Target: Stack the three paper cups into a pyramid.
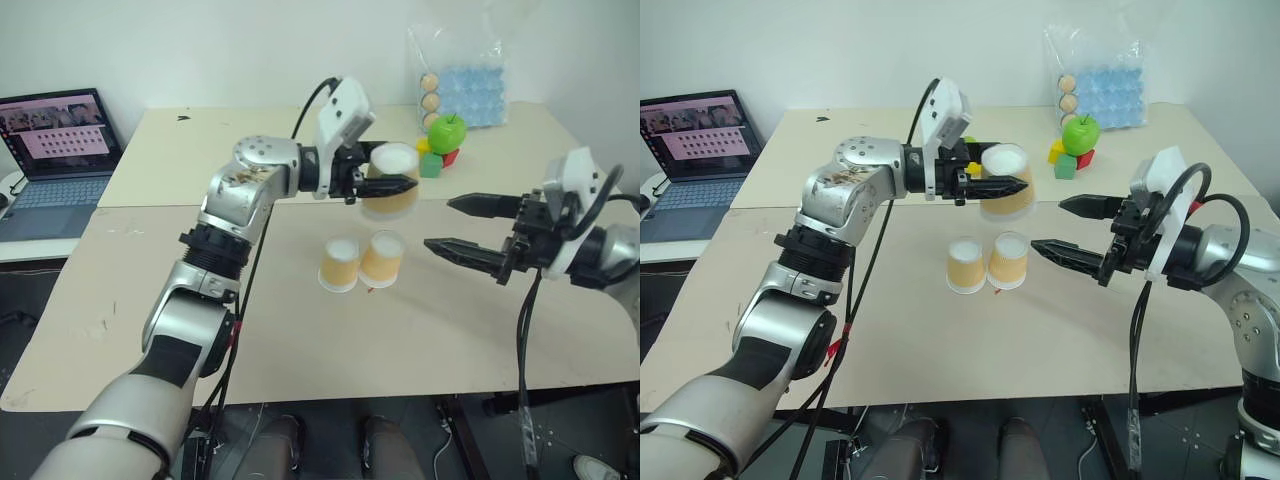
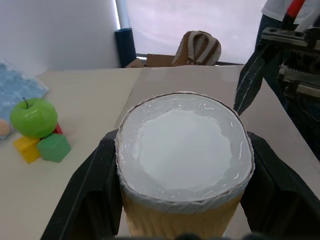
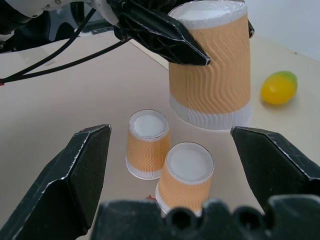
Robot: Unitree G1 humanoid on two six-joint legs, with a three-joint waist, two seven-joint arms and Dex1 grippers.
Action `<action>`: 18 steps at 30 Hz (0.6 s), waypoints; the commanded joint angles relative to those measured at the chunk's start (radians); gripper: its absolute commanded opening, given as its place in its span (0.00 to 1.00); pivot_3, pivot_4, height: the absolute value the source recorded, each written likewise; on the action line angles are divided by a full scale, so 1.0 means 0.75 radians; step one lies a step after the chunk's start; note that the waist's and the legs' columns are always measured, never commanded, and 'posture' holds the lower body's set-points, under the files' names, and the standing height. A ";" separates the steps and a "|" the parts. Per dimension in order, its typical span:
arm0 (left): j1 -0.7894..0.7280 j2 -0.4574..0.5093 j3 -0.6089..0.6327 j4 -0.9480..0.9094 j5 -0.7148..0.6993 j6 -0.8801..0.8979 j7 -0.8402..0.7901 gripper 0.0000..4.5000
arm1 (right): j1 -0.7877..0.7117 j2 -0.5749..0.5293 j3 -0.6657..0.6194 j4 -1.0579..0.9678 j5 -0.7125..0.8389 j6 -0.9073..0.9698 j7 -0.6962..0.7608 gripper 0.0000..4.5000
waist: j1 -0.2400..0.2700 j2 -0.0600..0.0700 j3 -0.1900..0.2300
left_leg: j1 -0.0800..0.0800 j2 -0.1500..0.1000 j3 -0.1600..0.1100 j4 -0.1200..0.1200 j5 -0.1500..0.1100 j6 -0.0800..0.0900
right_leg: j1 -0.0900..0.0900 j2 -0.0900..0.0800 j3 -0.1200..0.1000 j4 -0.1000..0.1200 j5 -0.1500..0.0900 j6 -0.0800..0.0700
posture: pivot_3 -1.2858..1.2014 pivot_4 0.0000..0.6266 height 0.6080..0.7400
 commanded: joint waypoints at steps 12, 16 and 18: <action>0.025 0.043 -0.037 -0.039 0.068 0.048 -0.087 0.56 | 0.040 0.004 -0.044 -0.051 0.012 -0.042 -0.113 1.00 | -0.001 0.000 0.000 | 0.000 0.000 0.000 0.001 0.000 0.000 | 0.000 0.000 0.000 0.000 -0.001 0.002 | 0.52 0.24 1.00; 0.036 0.045 -0.038 -0.022 0.070 0.076 -0.094 0.56 | 0.014 0.012 -0.008 -0.021 -0.009 -0.065 -0.118 1.00 | 0.002 0.000 0.000 | 0.000 0.000 0.000 0.001 0.000 0.000 | 0.001 0.000 0.000 0.000 -0.002 0.003 | 0.52 0.24 1.00; 0.037 0.046 -0.034 -0.022 0.068 0.090 -0.098 0.56 | 0.006 0.013 -0.001 -0.014 -0.014 -0.068 -0.118 1.00 | 0.002 0.000 0.000 | 0.000 0.000 0.000 0.001 0.000 0.000 | 0.001 0.000 0.000 0.000 -0.001 0.002 | 0.52 0.24 1.00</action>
